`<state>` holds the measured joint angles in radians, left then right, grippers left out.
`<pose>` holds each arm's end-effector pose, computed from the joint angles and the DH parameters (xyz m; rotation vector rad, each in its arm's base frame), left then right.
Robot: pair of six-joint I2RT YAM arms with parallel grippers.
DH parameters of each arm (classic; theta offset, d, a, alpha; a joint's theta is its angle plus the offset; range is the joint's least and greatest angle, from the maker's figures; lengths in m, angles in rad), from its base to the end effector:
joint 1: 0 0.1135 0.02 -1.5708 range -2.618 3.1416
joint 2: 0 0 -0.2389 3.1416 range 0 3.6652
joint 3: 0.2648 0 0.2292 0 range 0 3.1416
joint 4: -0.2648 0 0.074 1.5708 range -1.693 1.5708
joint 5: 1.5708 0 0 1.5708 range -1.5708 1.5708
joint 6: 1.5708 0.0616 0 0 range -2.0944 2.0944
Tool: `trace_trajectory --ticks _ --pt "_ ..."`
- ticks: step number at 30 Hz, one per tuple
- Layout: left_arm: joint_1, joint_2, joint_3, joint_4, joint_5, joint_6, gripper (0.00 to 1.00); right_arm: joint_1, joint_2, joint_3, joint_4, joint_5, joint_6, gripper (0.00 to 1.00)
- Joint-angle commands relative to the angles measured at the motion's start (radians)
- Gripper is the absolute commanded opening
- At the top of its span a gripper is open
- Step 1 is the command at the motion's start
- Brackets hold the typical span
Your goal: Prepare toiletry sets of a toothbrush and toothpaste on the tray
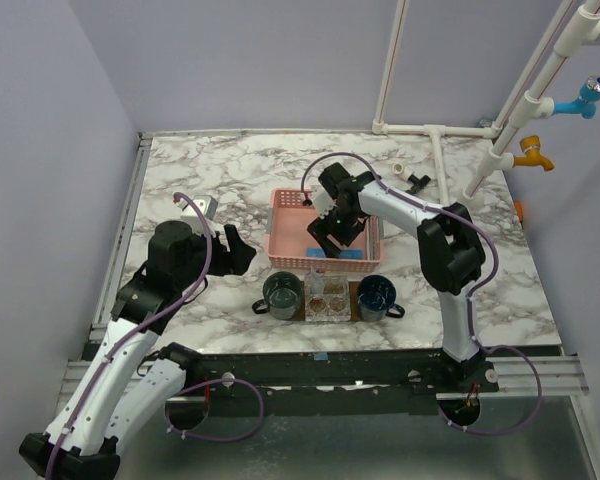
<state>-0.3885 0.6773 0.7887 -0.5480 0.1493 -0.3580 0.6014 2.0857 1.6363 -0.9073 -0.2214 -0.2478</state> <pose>0.1532 -0.0726 0.2904 0.1293 2.0541 -0.6206 0.3151 0.2326 0.1483 -1.2459 2.6704 0.3781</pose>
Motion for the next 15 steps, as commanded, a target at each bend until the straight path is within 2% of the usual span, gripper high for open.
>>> trace_trajectory --ticks 1,5,7,9,10,11,15 --pt "-0.006 0.002 0.009 0.004 0.019 -0.001 0.77 0.003 0.035 -0.003 0.003 0.033 0.007 0.73" --pt "-0.006 0.007 0.01 0.004 0.016 0.001 0.77 0.003 0.02 -0.006 0.024 0.053 0.018 0.61" --pt "-0.006 0.01 0.011 0.005 0.015 0.001 0.77 0.003 0.005 -0.011 0.04 0.065 0.026 0.52" --pt "-0.006 0.011 0.012 0.004 0.013 0.001 0.77 0.003 -0.009 -0.016 0.052 0.07 0.03 0.37" --pt "-0.006 0.011 0.013 0.003 0.012 0.001 0.77 0.003 -0.019 -0.021 0.063 0.078 0.035 0.27" --pt "-0.006 0.012 0.013 0.004 0.012 0.001 0.77 0.003 -0.028 -0.024 0.074 0.089 0.038 0.21" --pt "-0.006 0.011 0.011 0.003 0.004 0.001 0.77 0.003 -0.061 -0.027 0.106 0.119 0.053 0.17"
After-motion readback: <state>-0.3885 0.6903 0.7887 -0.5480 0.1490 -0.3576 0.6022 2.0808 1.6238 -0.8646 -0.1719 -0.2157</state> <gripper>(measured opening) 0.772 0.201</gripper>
